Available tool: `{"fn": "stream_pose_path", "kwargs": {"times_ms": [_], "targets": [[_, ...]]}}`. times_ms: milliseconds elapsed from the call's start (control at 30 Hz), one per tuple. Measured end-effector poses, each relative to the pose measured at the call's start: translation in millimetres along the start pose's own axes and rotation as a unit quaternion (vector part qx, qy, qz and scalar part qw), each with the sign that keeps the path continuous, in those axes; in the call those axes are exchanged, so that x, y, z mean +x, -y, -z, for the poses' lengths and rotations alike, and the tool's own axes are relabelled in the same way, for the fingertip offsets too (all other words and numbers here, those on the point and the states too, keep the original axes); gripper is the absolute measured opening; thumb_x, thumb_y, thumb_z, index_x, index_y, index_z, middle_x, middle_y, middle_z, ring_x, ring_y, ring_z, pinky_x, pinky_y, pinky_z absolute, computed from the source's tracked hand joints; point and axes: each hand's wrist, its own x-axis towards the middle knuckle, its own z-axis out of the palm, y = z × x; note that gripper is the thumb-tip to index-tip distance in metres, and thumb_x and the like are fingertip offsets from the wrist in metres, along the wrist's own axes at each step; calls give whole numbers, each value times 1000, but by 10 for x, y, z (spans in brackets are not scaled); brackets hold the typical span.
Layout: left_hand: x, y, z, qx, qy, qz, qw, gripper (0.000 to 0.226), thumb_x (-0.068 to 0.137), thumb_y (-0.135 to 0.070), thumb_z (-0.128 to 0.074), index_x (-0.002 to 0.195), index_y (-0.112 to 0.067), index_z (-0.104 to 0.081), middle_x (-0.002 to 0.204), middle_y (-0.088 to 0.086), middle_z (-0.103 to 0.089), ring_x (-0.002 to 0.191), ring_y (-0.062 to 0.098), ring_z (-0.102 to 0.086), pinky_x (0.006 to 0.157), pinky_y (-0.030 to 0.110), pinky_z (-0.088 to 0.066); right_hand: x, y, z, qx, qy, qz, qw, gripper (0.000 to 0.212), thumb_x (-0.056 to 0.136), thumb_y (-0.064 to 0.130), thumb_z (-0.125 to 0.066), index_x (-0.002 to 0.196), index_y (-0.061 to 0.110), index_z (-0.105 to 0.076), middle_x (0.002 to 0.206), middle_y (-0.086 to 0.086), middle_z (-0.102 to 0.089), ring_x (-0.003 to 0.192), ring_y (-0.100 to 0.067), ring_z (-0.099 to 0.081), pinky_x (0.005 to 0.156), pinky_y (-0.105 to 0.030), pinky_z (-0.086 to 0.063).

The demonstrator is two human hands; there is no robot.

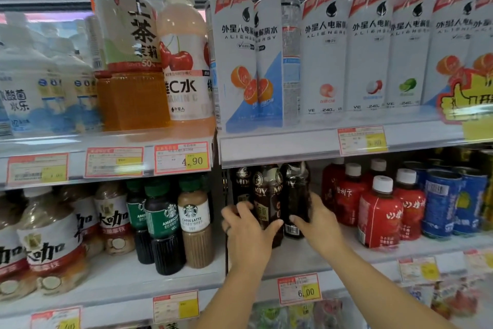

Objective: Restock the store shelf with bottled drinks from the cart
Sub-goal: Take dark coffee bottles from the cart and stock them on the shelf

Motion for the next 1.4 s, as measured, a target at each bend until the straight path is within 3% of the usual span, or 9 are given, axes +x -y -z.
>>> {"fn": "stream_pose_path", "kwargs": {"times_ms": [300, 467, 600, 667, 800, 900, 1033, 1200, 1400], "targets": [[429, -30, -134, -44, 95, 70, 992, 65, 84, -44, -62, 132, -11, -34, 149, 20, -9, 122, 39, -43, 94, 39, -40, 322, -50, -96, 26, 15, -38, 999, 51, 83, 14, -68, 126, 7, -44, 119, -13, -62, 114, -29, -57, 93, -38, -47], [480, 79, -193, -77, 93, 59, 991, 54, 86, -37, -62, 131, -13, -41, 151, 17, -8, 130, 34, -37, 99, 33, -37, 477, -109, -178, 35, 9, -42, 998, 46, 83, 9, -66, 126, 3, -48, 122, -15, -60, 114, -30, -57, 89, -28, -44], [497, 175, -179, -167, 20, 67, 983, 47, 86, -9, -62, 128, -10, -41, 136, 16, -36, 118, 30, -48, 95, 30, -39, 357, -30, -253, 64, -122, 11, 990, 31, 76, 10, -73, 103, 10, -57, 103, -11, -61, 80, -19, -60, 71, -22, -42], [580, 194, -163, -197, -5, 88, 976, 50, 86, -3, -58, 131, -5, -36, 131, 18, -45, 119, 30, -47, 96, 34, -40, 290, 90, -364, 62, -87, 61, 992, 33, 72, 17, -78, 96, 16, -56, 88, 2, -59, 70, -10, -55, 63, -18, -42], [711, 229, -209, -218, 13, 111, 970, 53, 87, -11, -61, 133, -5, -36, 131, 15, -51, 119, 28, -49, 96, 34, -40, 381, 248, -519, 12, -53, 45, 997, 59, 62, 31, -84, 104, 9, -49, 101, -6, -55, 89, -22, -57, 69, -27, -43], [846, 282, -251, -227, 7, 135, 964, 48, 82, -18, -68, 124, -9, -47, 121, 10, -60, 110, 26, -56, 89, 31, -43, 447, 237, -534, -14, -58, 40, 997, 61, 60, 34, -85, 95, 16, -39, 91, -1, -53, 86, -26, -59, 65, -33, -46], [1005, 341, -332, -219, 10, 140, 966, 43, 82, -18, -69, 120, -10, -50, 121, 8, -60, 110, 25, -57, 85, 27, -41, 532, 147, -519, -20, -69, 42, 997, 54, 64, 29, -83, 101, 15, -47, 77, 7, -52, 85, -24, -62, 66, -32, -48], [1126, 394, -437, -225, 27, 108, 968, 49, 88, -14, -62, 131, -9, -40, 128, 8, -57, 115, 23, -53, 84, 23, -36, 727, 9, -501, -37, -56, 43, 997, 48, 76, 19, -73, 118, 9, -53, 93, -7, -68, 92, -26, -63, 73, -26, -44], [1252, 382, -567, -195, 24, 107, 975, 46, 91, -11, -55, 134, -9, -37, 133, 14, -47, 120, 27, -47, 92, 29, -36, 919, 4, -663, -49, -30, 18, 998, 42, 84, 11, -62, 123, 7, -48, 105, -16, -65, 98, -33, -61, 84, -43, -51]]}}
